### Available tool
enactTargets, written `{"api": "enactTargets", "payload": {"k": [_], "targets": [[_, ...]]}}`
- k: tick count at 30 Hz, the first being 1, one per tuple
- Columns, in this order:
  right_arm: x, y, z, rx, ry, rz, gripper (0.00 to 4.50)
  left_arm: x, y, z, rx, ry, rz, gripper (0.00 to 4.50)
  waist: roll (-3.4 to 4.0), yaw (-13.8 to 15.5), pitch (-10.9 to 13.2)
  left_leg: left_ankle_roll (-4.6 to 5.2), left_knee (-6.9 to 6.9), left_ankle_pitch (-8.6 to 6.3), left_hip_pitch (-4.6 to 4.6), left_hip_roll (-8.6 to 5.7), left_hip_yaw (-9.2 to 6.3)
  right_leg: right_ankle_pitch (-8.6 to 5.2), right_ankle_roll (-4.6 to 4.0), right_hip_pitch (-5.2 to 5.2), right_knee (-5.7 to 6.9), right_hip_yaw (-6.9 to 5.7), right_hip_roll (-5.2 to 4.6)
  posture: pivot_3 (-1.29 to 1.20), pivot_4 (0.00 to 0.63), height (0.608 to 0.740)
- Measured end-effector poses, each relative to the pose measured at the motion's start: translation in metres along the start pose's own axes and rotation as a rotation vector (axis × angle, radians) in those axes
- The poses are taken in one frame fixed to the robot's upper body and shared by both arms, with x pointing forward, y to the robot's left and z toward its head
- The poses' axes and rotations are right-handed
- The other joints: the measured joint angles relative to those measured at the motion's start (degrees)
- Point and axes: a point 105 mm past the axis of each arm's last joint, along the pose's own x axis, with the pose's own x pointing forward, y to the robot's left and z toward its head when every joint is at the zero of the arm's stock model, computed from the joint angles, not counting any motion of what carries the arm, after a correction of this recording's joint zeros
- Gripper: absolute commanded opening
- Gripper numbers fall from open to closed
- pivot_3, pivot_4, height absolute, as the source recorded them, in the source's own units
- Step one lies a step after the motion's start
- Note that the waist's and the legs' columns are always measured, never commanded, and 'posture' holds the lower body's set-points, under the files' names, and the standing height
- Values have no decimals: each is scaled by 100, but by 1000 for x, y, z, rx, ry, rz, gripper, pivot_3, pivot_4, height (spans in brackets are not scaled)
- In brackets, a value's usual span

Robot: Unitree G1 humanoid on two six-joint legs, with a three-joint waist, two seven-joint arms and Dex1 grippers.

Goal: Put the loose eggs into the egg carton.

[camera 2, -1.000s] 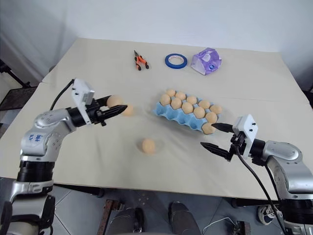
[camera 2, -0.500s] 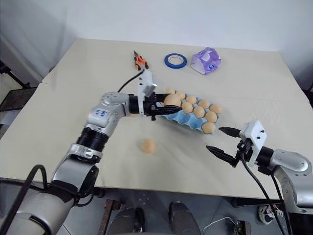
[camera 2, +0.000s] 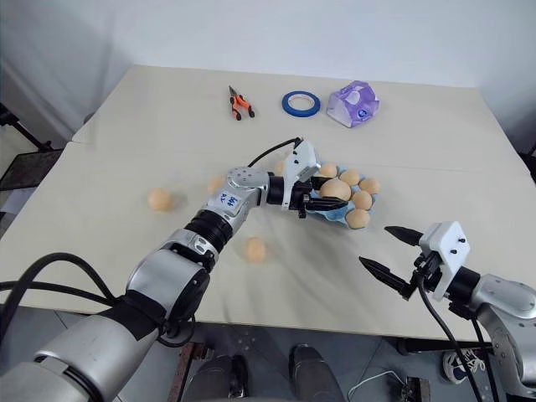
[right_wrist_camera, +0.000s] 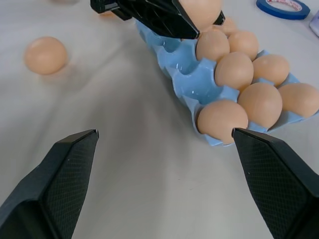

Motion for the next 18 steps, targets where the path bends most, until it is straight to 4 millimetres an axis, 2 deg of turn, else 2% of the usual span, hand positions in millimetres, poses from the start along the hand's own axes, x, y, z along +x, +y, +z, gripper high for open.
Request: {"api": "enactTargets", "payload": {"k": [4, 11, 14, 16, 18], "targets": [[0, 0, 2, -2, -7, -4, 4500, 4, 4, -1, -3, 6, 41, 1981, 0, 6, 0, 3, 1, -1, 0, -2, 0, 0, 1, 0, 0, 0, -1, 0, 150, 740], [1, 0, 4, -9, -14, -9, 4500, 16, 1, 12, -10, -32, 51, 1981, 0, 18, 0, 2, 1, -3, -3, -4, 0, -2, 4, -2, -1, -1, 0, 0, 150, 740], [1, 0, 5, -11, -16, -12, 4500, 20, 0, 9, -22, -19, 54, 1981, 0, 13, 0, 2, 1, -3, -2, -5, 0, -2, 4, -1, -1, 0, 0, 0, 150, 740], [1, 0, 5, -11, -16, -16, 4500, 20, 0, 6, -28, -10, 63, 2658, -1, 3, 1, 2, 1, -2, -2, -5, 0, -2, 4, -3, 1, 0, 1, 0, 150, 740], [1, 0, 5, -12, -16, -17, 4500, 20, 1, 6, -32, -13, 72, 3149, -1, 4, 1, 2, 1, -2, -2, -4, 0, -2, 4, -2, 2, -1, 2, 0, 150, 740]]}}
